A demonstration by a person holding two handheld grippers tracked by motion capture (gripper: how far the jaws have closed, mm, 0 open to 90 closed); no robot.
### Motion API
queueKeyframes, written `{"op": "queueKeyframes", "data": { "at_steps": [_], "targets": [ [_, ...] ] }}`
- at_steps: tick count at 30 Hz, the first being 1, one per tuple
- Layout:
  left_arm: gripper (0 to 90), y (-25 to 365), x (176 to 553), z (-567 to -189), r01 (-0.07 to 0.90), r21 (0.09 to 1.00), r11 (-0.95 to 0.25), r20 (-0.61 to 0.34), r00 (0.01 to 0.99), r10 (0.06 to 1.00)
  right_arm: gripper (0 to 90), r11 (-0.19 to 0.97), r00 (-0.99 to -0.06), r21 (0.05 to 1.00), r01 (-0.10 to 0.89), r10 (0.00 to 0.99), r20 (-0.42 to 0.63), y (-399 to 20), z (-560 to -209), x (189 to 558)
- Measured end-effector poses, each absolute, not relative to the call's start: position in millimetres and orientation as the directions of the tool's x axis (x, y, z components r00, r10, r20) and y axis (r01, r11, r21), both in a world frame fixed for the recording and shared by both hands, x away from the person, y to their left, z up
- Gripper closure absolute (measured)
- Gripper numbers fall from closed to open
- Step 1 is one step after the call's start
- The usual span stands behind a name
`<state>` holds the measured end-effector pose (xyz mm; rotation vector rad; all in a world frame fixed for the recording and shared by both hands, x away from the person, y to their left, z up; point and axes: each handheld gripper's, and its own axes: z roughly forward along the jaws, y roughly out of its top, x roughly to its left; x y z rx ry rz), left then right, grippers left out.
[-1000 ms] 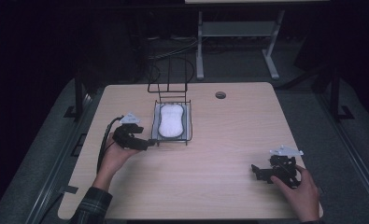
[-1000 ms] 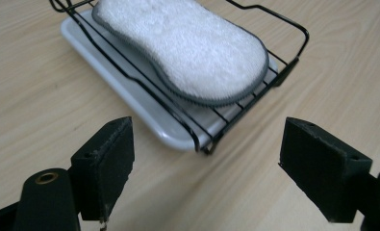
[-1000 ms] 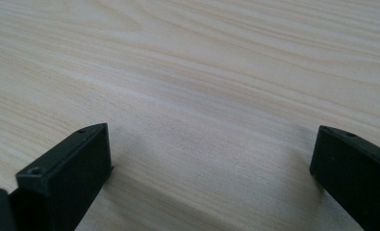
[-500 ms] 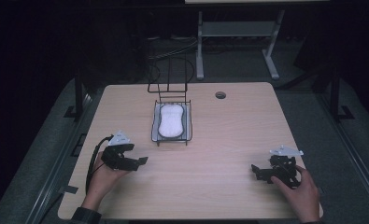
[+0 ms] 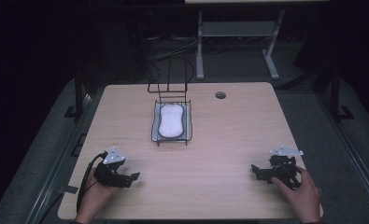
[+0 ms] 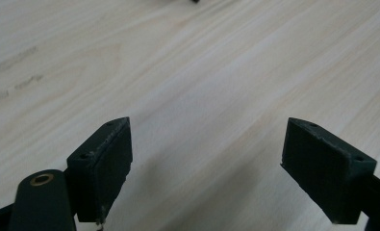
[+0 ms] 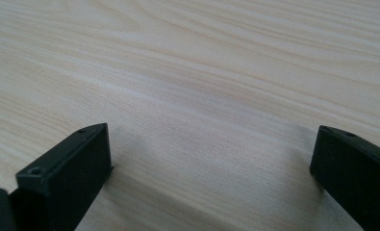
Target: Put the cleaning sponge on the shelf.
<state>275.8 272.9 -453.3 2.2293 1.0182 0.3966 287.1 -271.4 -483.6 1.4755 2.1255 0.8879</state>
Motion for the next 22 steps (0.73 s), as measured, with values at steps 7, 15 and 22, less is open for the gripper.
{"op": "queueKeyframes", "data": {
  "at_steps": [7, 15, 22],
  "targets": [
    [14.7, 275, 267, -465, 0.563, 0.653, -0.507, 0.029, 0.651, 0.759, 0.2, 0.240, -0.360, 0.697, 0.676, 0.932, 0.029, -271, -484, 287],
    [12.8, 286, 261, -475, 0.516, 0.725, -0.456, 0.007, 0.656, 0.754, 0.2, 0.238, -0.359, 0.697, 0.677, 0.933, 0.030, -271, -484, 287],
    [13.1, 286, 261, -475, 0.514, 0.724, -0.459, 0.010, 0.658, 0.753, 0.2, 0.240, -0.360, 0.697, 0.676, 0.932, 0.029, -271, -484, 287]
  ]
}}
